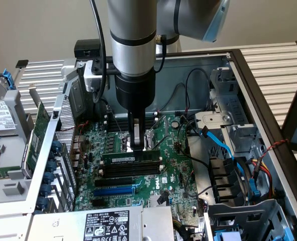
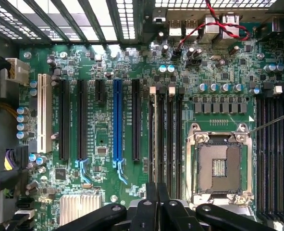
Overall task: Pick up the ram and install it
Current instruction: 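Insert the ram into the slot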
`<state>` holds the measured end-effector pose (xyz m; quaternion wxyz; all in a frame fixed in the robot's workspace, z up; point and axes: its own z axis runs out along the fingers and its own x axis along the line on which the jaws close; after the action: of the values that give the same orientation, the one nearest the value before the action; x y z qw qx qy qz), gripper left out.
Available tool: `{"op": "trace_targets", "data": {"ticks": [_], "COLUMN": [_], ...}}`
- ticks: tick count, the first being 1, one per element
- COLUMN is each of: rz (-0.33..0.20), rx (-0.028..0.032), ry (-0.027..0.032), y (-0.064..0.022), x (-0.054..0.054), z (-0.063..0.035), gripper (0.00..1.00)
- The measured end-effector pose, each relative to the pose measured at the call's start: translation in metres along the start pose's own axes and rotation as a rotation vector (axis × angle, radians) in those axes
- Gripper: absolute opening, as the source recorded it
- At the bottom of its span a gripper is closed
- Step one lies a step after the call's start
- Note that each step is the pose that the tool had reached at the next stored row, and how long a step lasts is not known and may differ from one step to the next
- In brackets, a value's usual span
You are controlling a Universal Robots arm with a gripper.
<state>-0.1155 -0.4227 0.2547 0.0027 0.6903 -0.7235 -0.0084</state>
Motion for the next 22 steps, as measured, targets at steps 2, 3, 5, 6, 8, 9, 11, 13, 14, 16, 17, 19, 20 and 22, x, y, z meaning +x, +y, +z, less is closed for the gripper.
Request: {"op": "trace_targets", "data": {"ticks": [2, 3, 5, 6, 8, 9, 11, 13, 14, 16, 17, 19, 20, 22], "rz": [0.000, 0.000, 0.000, 0.000, 0.000, 0.000, 0.000, 0.000, 0.000, 0.000, 0.000, 0.000, 0.000, 0.000], "rx": [0.0001, 0.0000, 0.0000, -0.0001, 0.0000, 0.0000, 0.0000, 0.0000, 0.0000, 0.0001, 0.0000, -0.0001, 0.0000, -0.0001], "ry": [-0.0002, -0.0001, 0.0000, 0.0001, -0.0001, -0.0002, 0.0000, 0.0000, -0.0001, -0.0003, -0.0002, -0.0002, -0.0002, -0.0002], "y": [0.0000, 0.0000, 0.0000, -0.0001, -0.0002, -0.0001, -0.0001, 0.0000, 0.0000, -0.0001, 0.0000, 0.0003, 0.0003, 0.0005], "x": [0.0004, 0.0004, 0.0005, 0.0005, 0.0001, -0.0002, -0.0003, -0.0004, -0.0004, -0.0004, -0.0005, -0.0011, -0.0017, -0.0017], "z": [0.0010, 0.0015, 0.0025, 0.0027, 0.0030, 0.0031, 0.0032, 0.0035, 0.0038, 0.0048, 0.0051, 0.0056, 0.0058, 0.0063], "gripper": [0.12, 0.12, 0.12, 0.12, 0.12, 0.12, 0.12, 0.12, 0.12, 0.12, 0.12, 0.12, 0.12, 0.12]}}
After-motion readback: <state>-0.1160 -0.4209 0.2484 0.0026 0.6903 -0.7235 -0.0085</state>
